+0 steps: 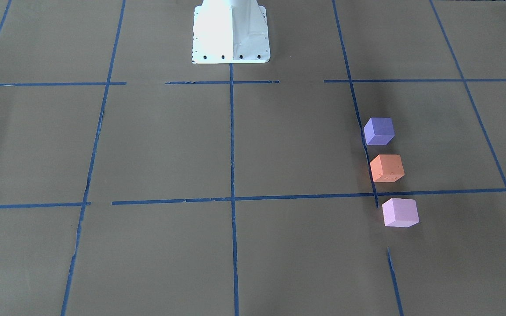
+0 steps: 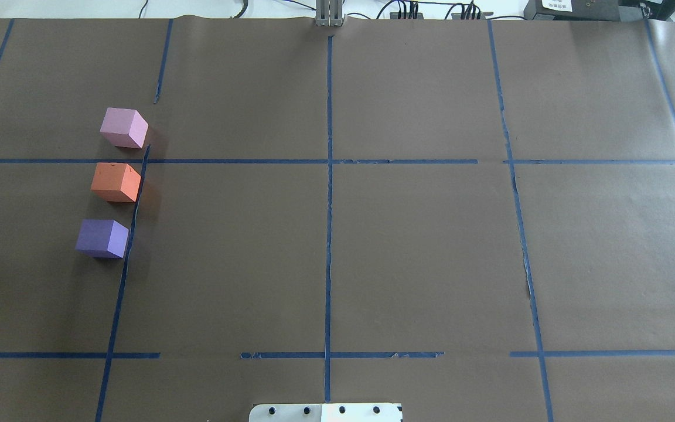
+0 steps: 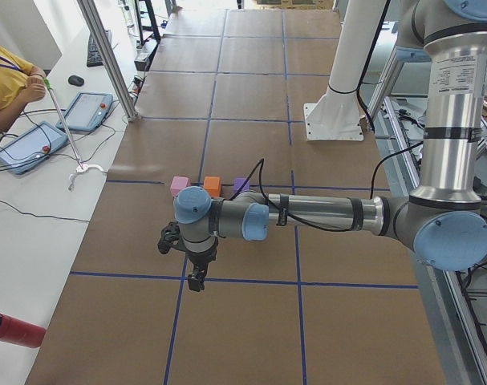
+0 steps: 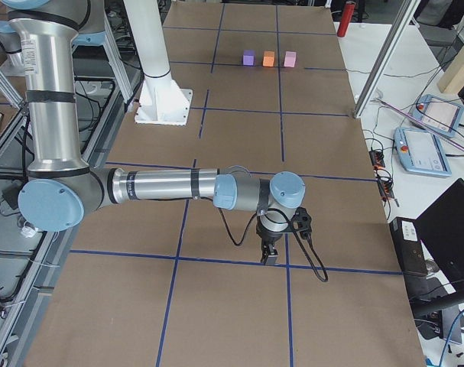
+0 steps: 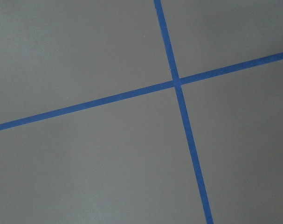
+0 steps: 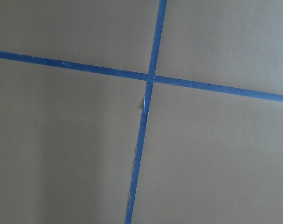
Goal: Arrange blocks in a line
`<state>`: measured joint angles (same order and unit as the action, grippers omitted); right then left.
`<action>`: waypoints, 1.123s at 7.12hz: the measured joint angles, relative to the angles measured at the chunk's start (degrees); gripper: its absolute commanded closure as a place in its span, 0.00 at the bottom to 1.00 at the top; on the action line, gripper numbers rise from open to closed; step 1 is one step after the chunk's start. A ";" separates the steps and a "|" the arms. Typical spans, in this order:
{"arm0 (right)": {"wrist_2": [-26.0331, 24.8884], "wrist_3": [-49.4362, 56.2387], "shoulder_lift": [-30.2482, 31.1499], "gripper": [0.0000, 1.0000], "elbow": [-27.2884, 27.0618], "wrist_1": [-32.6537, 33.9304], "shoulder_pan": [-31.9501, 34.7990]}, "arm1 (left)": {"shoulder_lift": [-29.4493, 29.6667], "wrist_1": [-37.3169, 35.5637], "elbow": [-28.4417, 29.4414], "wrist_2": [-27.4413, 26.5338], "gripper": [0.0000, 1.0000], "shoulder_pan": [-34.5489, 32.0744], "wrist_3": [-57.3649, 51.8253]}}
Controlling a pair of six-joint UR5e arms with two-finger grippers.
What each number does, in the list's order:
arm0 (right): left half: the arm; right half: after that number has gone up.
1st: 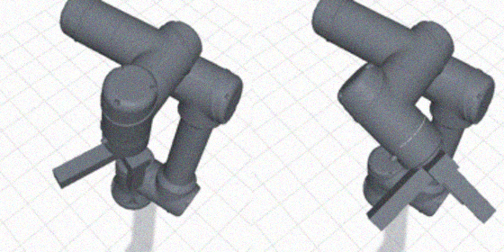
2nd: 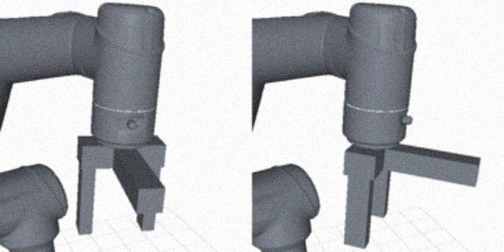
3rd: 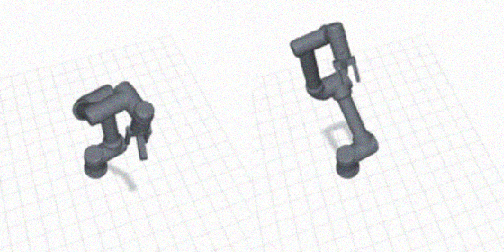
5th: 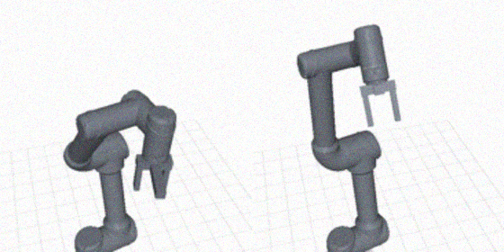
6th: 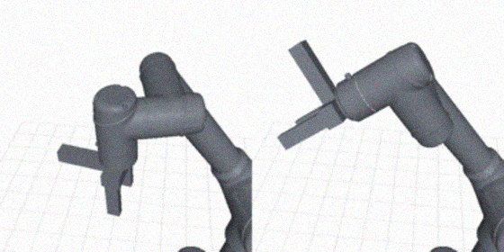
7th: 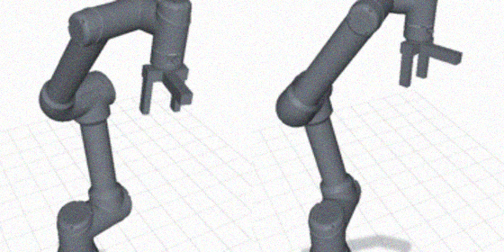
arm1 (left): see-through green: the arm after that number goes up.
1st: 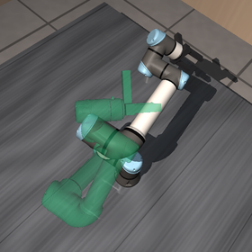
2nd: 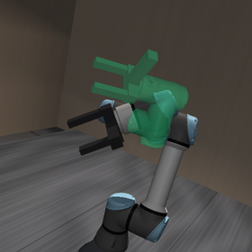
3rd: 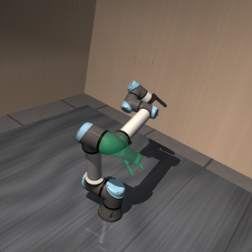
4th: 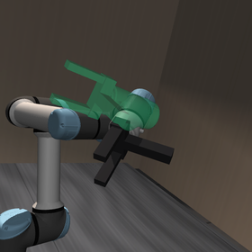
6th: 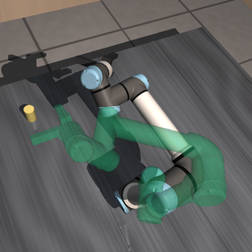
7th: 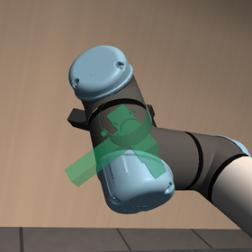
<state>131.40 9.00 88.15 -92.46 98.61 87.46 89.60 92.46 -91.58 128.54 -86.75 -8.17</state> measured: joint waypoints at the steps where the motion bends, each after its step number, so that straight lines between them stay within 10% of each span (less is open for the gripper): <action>1: 0.00 0.00 0.01 0.00 0.00 0.00 0.00 | -0.07 -0.10 0.11 0.07 0.00 0.00 0.23; 8: 0.00 -0.02 0.00 0.00 0.00 0.00 0.00 | 0.17 0.11 1.14 6.60 0.00 0.00 0.39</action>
<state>131.39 8.98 88.15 -92.46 98.61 87.45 89.77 92.57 -90.44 135.14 -86.75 -7.78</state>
